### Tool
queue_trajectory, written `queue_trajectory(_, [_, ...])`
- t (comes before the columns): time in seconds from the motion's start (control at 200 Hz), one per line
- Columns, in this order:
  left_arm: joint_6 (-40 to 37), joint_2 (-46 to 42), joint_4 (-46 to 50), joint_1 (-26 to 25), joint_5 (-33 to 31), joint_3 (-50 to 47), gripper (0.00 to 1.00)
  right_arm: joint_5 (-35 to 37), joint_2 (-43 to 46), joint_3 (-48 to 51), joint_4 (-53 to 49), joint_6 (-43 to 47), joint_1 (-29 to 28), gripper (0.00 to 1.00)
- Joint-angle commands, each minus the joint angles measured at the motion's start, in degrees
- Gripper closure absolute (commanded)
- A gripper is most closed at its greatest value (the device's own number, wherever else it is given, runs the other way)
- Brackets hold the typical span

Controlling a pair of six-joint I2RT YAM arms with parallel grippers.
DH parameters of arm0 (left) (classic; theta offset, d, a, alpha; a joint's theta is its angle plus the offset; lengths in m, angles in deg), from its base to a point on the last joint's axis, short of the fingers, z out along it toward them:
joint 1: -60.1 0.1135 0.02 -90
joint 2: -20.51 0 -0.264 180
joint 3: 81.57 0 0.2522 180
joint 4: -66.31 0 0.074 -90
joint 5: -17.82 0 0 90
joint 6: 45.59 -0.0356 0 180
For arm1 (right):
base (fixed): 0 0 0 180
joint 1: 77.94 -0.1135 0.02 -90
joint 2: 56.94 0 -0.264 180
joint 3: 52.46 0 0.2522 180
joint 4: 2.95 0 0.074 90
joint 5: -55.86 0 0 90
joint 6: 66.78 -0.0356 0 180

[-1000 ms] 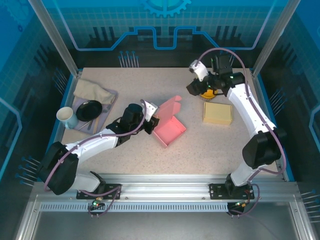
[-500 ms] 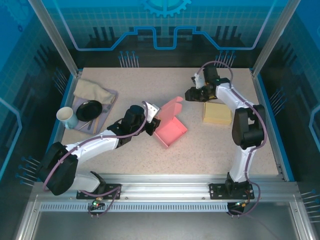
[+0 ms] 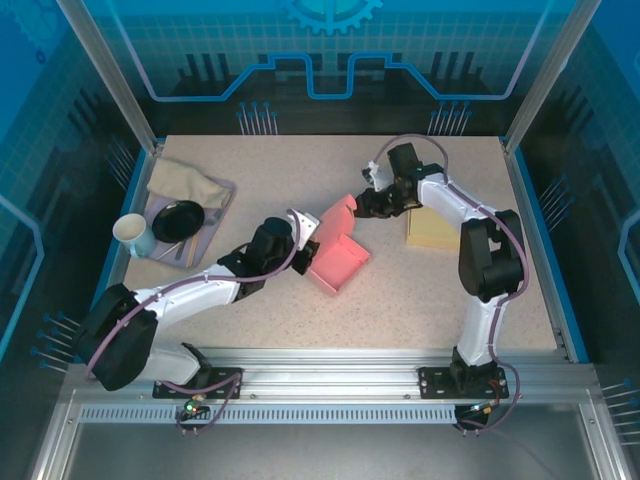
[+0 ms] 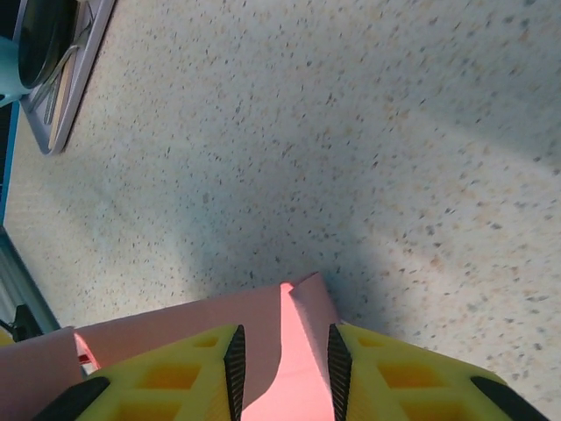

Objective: Fold the paper box

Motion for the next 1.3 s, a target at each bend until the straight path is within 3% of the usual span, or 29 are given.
queue_trajectory(0.0, [-3.3, -1.4, -1.3, -4.2, -4.2, -1.4, 0.93, -3.6, 2.0, 2.3, 0.7, -1.9, -1.1, 0.67])
queue_trajectory(0.36, [-8.6, -1.4, 4.4, -19.2, -16.9, -3.8, 0.86, -1.8, 5.8, 10.0, 2.6, -1.0, -1.5, 0.67])
queue_trajectory(0.62, [-9.3, 3.9, 8.6, -25.7, -22.3, -2.0, 0.86, 0.5, 9.4, 15.7, 3.4, 0.0, -1.5, 0.67])
queue_trajectory(0.815, [-6.3, 2.0, 4.7, -24.3, -27.2, -5.1, 0.92, 7.3, 12.8, 17.7, 1.6, -0.3, -1.1, 0.67])
queue_trajectory(0.895, [-3.5, -2.1, 3.0, -22.0, -24.1, -7.2, 0.92, 10.5, 13.2, 17.0, -0.4, -0.2, 0.1, 0.67])
queue_trajectory(1.055, [2.5, -11.0, -1.4, -16.8, -14.3, -11.7, 0.92, 7.6, 13.5, 14.4, -1.6, 3.3, 0.3, 0.67])
queue_trajectory(1.185, [1.9, -12.9, -0.5, -15.2, -13.4, -11.2, 0.92, 3.1, 12.8, 11.3, -2.1, 7.1, -1.0, 0.66])
queue_trajectory(1.296, [0.8, -13.0, 0.3, -13.6, -13.3, -10.4, 0.93, 6.6, 12.0, 8.8, -2.4, 6.4, -1.3, 0.66])
